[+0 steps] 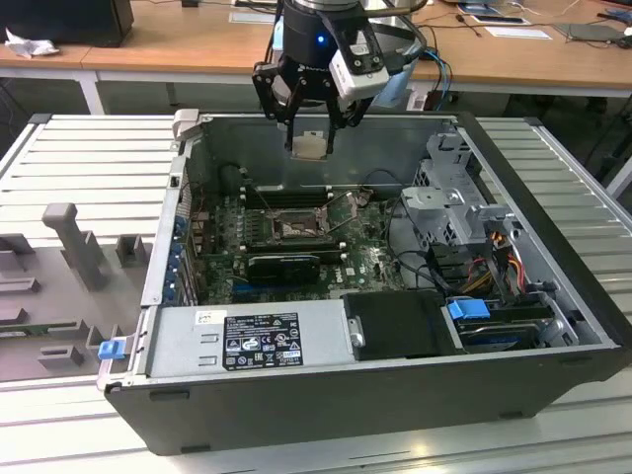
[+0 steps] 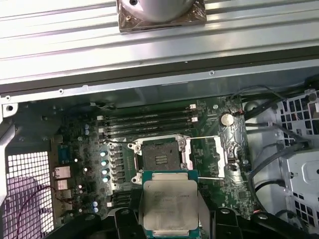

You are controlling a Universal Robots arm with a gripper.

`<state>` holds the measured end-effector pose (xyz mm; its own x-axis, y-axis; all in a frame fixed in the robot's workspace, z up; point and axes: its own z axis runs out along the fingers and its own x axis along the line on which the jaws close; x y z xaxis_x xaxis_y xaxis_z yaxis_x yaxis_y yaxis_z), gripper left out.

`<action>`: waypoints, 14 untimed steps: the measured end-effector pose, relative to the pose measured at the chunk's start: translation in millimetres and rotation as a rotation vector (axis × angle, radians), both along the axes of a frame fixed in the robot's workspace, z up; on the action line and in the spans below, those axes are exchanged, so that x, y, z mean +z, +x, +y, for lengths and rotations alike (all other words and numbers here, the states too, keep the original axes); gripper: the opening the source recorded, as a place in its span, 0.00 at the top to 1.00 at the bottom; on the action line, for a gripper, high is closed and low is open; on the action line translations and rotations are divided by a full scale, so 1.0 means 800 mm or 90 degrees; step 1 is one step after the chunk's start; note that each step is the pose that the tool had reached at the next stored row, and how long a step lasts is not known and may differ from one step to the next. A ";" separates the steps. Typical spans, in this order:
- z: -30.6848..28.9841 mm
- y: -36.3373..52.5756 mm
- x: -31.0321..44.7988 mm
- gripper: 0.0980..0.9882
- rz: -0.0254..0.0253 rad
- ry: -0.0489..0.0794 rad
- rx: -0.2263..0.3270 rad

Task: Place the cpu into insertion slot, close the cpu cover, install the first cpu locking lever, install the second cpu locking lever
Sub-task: 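Place the cpu into insertion slot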

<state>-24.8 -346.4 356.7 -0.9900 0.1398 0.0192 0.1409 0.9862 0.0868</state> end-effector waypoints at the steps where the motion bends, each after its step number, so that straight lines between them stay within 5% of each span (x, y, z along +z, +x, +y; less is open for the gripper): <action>1: 0.0000 0.000 -0.0010 0.52 -0.0001 0.000 -0.022; 14: 0.0000 0.000 -0.0042 0.52 -0.0001 0.000 -0.182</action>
